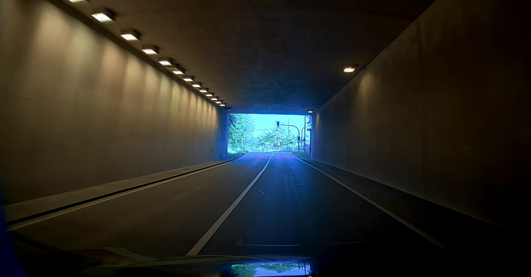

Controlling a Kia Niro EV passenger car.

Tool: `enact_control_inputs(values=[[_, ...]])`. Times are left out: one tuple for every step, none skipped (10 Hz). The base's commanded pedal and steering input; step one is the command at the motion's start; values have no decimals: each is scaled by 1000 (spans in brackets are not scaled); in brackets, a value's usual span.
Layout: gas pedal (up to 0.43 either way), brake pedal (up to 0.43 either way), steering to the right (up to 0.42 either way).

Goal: Follow the waypoints while adhering to traffic rules and regulations

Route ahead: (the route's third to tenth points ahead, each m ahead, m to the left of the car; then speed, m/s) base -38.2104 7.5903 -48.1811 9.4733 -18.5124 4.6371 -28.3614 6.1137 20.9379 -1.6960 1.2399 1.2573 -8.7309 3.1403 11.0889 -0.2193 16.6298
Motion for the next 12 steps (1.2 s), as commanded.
enact_control_inputs(values=[[197,0,-1],[197,0,-1],[189,0,0],[189,0,0],[189,0,-1],[189,0,-2],[189,0,-1],[189,0,-1],[189,0,-1],[189,0,-1],[177,0,-2],[177,0,-1]])
